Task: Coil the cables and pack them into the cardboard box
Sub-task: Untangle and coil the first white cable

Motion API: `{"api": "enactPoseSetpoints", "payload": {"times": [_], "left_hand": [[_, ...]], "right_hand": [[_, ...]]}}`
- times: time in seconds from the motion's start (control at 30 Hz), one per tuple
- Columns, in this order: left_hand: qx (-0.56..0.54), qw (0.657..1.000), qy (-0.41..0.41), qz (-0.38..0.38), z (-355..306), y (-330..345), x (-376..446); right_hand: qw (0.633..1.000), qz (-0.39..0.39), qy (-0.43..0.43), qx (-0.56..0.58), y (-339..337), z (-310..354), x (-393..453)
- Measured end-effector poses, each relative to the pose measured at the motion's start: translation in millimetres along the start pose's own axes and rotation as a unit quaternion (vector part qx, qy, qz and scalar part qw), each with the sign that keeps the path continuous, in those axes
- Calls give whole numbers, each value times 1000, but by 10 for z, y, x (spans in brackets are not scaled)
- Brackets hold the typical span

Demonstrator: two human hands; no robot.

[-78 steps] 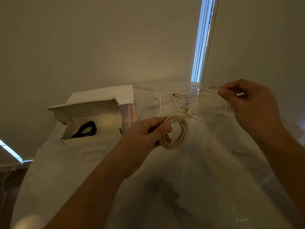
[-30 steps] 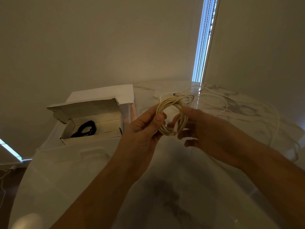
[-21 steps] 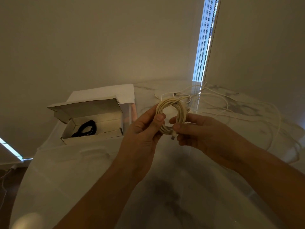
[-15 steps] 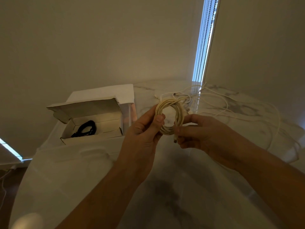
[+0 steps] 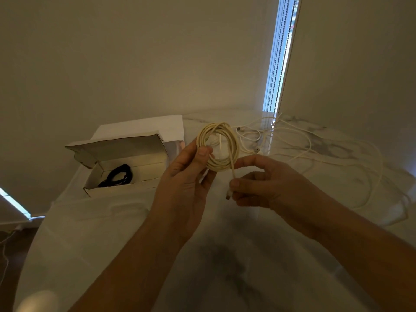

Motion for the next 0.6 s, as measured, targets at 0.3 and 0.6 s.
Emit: {"api": "enactPoseSetpoints", "payload": {"times": [0.3,0.6], "left_hand": [[120,993,18,4,47,-27,-10],[176,981,67,-44,-33,-27,-158]], "right_hand": [[997,-51,-30,43,-1,5,22],[993,-69,-34,94,2,90,42]]}}
Point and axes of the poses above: each hand's wrist, its own x-axis towards the middle knuckle, its own y-axis out of the palm, z = x × y, the point moved 7 cm from there along x, towards the middle knuckle, and after that the axes turned 6 degrees about -x, right-handed, at the moved point
